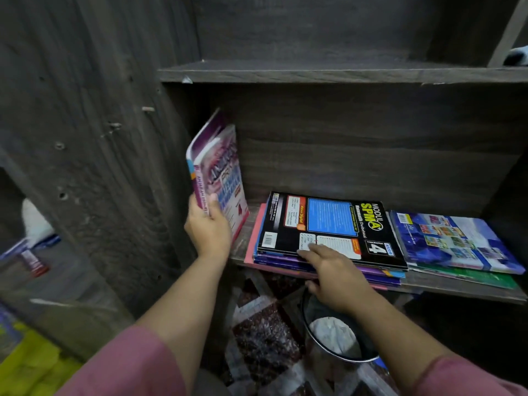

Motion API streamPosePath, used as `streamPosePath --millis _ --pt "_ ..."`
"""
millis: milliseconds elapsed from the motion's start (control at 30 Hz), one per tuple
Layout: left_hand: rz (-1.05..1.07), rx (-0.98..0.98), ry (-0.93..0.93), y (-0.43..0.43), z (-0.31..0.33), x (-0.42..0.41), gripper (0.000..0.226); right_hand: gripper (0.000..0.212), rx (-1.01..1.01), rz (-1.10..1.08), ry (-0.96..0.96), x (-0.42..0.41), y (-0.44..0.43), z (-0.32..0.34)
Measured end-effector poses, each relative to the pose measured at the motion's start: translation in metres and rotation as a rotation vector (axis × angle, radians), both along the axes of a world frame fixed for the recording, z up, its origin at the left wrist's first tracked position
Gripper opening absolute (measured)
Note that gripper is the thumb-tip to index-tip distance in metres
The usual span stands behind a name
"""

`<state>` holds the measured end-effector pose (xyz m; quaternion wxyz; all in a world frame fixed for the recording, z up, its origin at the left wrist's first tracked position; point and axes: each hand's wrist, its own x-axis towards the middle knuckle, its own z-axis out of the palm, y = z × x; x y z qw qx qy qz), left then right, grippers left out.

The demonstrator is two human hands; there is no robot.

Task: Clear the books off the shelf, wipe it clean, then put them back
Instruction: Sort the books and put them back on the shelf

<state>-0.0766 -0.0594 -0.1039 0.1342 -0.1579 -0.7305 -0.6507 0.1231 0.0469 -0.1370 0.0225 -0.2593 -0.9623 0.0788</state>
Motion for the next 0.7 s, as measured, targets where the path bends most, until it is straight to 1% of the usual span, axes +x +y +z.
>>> streamPosePath --millis 100,167,367,467,533,633,700 --pt "0.075 0.055 -0.077 -0.008 0.003 -0.014 0.023 0.070 -0.007 0.000 -0.008 -0.002 0.001 -0.001" --pt "0.081 0.066 -0.090 -0.010 0.003 -0.022 0.024 0.071 -0.004 -0.005 -0.013 -0.003 0.001 -0.002" --pt "0.057 0.044 0.018 -0.004 -0.002 -0.022 0.026 0.073 -0.008 -0.020 -0.015 -0.003 -0.001 -0.005" --pt "0.055 -0.003 -0.002 0.000 0.000 -0.021 0.028 0.075 0.000 -0.012 -0.027 -0.001 -0.001 -0.005" --pt "0.054 -0.087 -0.053 -0.001 0.000 -0.020 0.029 0.076 0.004 -0.004 -0.032 0.001 0.000 -0.006" --pt "0.077 -0.373 -0.082 -0.005 -0.010 -0.018 0.039 0.077 -0.021 0.004 -0.015 0.003 0.003 -0.009" --pt "0.118 -0.531 -0.072 -0.006 -0.015 -0.016 0.036 0.076 -0.040 0.010 -0.018 0.004 0.005 -0.009"
